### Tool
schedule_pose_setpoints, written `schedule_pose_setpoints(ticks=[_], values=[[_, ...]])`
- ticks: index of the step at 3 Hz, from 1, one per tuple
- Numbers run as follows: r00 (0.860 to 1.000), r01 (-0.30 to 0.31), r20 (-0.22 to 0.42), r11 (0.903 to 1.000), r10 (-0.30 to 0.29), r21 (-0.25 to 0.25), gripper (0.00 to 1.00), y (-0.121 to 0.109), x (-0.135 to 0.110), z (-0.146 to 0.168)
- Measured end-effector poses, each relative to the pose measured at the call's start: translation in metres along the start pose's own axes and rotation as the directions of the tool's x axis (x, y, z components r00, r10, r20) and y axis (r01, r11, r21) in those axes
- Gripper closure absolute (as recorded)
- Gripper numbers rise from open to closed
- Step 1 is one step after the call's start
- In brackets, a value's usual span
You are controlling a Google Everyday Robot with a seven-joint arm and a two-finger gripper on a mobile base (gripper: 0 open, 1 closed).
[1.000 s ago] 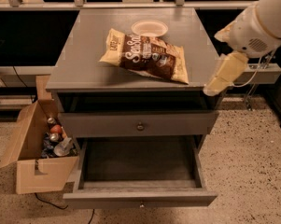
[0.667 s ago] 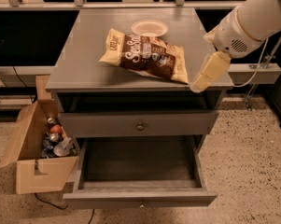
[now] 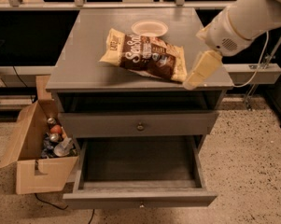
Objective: Place brown chip bag into middle drawer
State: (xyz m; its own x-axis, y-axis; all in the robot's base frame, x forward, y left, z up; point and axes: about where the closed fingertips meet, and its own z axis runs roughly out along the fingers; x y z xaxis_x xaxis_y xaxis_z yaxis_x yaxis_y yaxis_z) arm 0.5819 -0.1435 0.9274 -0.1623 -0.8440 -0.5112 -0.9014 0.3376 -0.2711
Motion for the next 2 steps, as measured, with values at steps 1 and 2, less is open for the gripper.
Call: schedule_pose_setpoints(ticks=[1,2], values=[[0.999,0.020,0.026,0.9997,-0.020,0.014,0.00,-0.013,-0.017,0.022],[0.999,0.014,0.038,0.9996,-0.015,0.023,0.00,-0.025,-0.026,0.047]])
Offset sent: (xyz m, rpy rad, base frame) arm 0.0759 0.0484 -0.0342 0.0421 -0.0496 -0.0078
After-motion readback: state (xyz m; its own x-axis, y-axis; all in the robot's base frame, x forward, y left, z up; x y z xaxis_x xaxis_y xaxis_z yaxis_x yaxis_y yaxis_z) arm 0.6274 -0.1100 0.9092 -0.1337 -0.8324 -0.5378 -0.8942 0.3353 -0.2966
